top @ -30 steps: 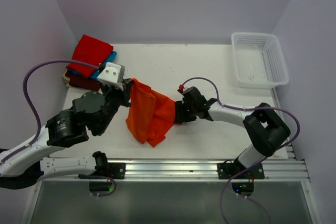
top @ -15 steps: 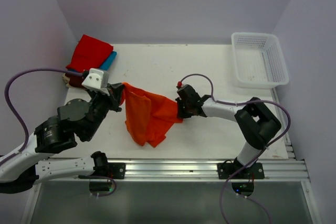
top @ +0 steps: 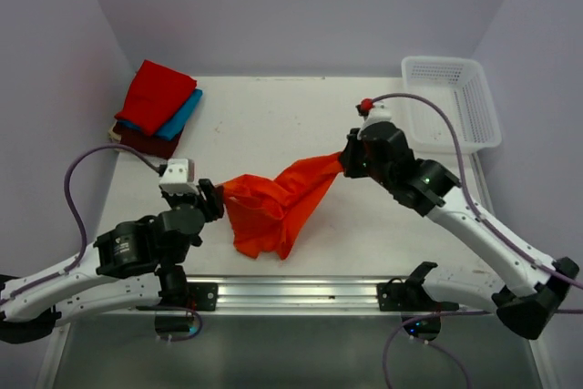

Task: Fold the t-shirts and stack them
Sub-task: Flatten out the tshirt

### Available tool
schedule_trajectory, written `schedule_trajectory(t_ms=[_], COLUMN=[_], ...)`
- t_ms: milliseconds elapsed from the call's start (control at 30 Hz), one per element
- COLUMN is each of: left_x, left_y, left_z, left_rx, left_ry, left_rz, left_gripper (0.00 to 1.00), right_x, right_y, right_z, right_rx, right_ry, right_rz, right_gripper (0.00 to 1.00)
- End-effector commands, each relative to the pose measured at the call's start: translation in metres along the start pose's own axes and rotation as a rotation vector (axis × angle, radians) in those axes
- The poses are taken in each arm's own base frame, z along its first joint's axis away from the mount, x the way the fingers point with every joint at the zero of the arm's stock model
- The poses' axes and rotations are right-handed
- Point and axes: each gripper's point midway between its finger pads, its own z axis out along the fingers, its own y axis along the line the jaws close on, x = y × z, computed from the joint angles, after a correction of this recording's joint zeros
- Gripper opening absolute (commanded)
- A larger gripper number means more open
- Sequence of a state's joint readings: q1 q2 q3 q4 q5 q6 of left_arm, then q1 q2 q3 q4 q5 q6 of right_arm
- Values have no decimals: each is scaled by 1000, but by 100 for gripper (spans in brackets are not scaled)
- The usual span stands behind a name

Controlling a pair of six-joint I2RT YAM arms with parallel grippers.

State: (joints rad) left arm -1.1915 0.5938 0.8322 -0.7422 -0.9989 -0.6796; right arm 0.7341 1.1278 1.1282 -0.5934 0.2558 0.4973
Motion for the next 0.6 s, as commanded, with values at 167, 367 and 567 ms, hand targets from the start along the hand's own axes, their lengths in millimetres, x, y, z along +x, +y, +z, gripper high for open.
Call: schedule_trajectory(t_ms=[167,367,567], left_x=[23,91,108], left_y=[11,-102,-160], left_z=[8,37,75], left_rx=[-68,337,405], left_ry=[-23,133,97], left_rz=[-179,159,394], left_gripper=[100,100,100], right_x=[-47,-43,-36], right_y=[-39,-40,-40], right_z=[-75,-73,-71], right_rx=[148,147,144], right_ry=[-143,-128,-108], right_rz=[-56,-66,-75], right_gripper=[0,0,0])
